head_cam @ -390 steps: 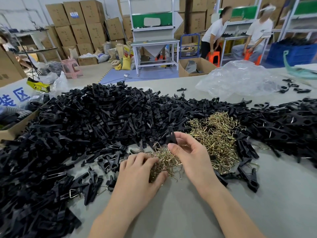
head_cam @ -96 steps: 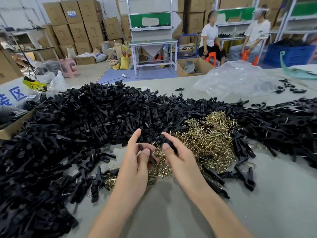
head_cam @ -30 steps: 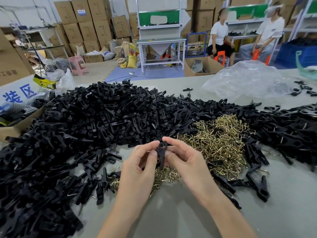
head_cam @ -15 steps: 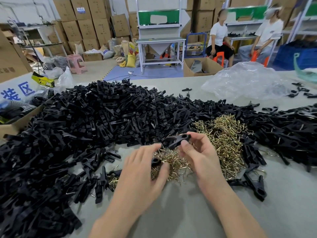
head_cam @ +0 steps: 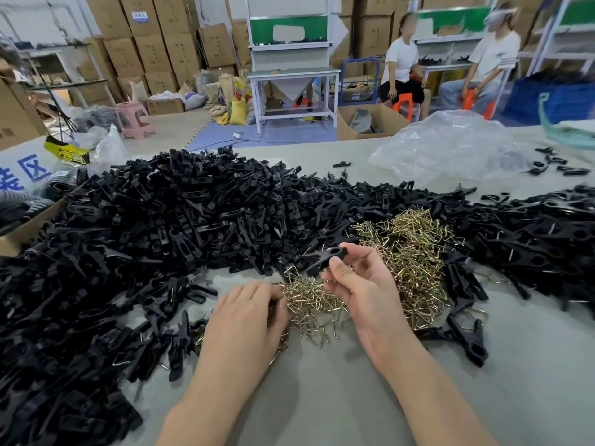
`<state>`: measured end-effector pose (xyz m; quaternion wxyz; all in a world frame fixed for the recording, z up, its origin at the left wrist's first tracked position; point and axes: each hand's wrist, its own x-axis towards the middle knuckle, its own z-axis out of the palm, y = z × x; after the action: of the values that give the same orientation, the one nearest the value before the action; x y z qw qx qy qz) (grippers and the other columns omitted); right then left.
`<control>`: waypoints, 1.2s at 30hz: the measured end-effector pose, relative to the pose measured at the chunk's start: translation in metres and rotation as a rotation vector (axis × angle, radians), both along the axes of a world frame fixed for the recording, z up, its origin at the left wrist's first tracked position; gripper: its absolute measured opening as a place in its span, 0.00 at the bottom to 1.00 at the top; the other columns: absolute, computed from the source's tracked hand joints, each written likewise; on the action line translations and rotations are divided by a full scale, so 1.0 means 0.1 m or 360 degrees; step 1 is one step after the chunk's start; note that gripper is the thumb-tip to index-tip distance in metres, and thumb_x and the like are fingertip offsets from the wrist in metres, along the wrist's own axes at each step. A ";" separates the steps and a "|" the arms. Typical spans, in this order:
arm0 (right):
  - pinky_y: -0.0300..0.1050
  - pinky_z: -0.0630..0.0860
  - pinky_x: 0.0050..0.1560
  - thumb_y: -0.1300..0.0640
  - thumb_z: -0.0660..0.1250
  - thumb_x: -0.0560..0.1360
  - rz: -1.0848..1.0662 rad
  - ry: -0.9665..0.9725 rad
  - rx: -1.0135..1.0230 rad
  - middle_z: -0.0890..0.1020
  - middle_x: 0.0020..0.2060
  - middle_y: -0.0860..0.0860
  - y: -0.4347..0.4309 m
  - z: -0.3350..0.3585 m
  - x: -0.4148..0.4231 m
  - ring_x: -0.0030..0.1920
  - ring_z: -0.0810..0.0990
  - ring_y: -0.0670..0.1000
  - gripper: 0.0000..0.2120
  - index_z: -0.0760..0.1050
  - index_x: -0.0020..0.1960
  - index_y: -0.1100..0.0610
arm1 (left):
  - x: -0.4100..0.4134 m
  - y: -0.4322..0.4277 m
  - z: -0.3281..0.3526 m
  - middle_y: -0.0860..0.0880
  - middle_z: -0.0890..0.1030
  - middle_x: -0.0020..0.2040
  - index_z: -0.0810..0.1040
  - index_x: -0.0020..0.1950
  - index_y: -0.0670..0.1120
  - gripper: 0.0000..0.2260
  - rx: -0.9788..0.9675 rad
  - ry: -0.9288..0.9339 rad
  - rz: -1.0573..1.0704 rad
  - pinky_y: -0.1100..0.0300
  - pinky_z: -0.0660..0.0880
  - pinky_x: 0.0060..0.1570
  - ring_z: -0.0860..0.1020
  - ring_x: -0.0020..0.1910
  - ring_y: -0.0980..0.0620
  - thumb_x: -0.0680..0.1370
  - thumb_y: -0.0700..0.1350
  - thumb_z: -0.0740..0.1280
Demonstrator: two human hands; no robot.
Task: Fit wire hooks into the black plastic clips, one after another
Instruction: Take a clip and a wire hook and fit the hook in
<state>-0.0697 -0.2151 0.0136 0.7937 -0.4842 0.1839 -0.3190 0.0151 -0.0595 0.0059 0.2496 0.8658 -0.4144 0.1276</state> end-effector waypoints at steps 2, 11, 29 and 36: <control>0.40 0.81 0.44 0.68 0.68 0.77 0.0012 0.0008 -0.0002 0.78 0.51 0.57 0.01 0.01 0.00 0.41 0.84 0.49 0.10 0.76 0.55 0.56 | -0.01 0.00 0.01 0.61 0.77 0.43 0.74 0.46 0.56 0.04 -0.0180 0.0142 0.0016 0.59 0.73 0.47 0.75 0.45 0.58 0.79 0.52 0.61; 0.51 0.83 0.53 0.68 0.69 0.76 0.0213 -0.0092 0.0251 0.83 0.48 0.56 0.09 0.00 0.03 0.50 0.85 0.56 0.10 0.78 0.55 0.58 | -0.05 -0.04 0.05 0.63 0.80 0.46 0.77 0.48 0.60 0.05 -0.0778 0.0495 -0.0035 0.68 0.72 0.42 0.79 0.46 0.58 0.79 0.56 0.62; 0.54 0.83 0.54 0.65 0.69 0.72 0.0413 -0.0212 0.0558 0.83 0.54 0.62 0.11 0.08 0.00 0.53 0.85 0.60 0.15 0.74 0.57 0.58 | -0.03 -0.03 0.14 0.62 0.83 0.43 0.81 0.47 0.60 0.06 -0.0992 0.0816 0.0096 0.73 0.72 0.41 0.81 0.43 0.61 0.81 0.49 0.67; 0.50 0.83 0.51 0.66 0.69 0.73 0.0420 -0.0214 0.0567 0.83 0.53 0.62 0.10 0.07 -0.01 0.52 0.85 0.59 0.15 0.73 0.59 0.59 | 0.03 0.03 0.10 0.58 0.78 0.45 0.81 0.55 0.56 0.09 -0.0648 0.0451 0.0057 0.68 0.72 0.39 0.77 0.41 0.59 0.82 0.50 0.62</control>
<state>-0.0704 -0.2050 0.0210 0.9120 -0.3339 0.1190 -0.2065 0.0182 -0.0563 0.0157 0.4723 0.8141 -0.3257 0.0903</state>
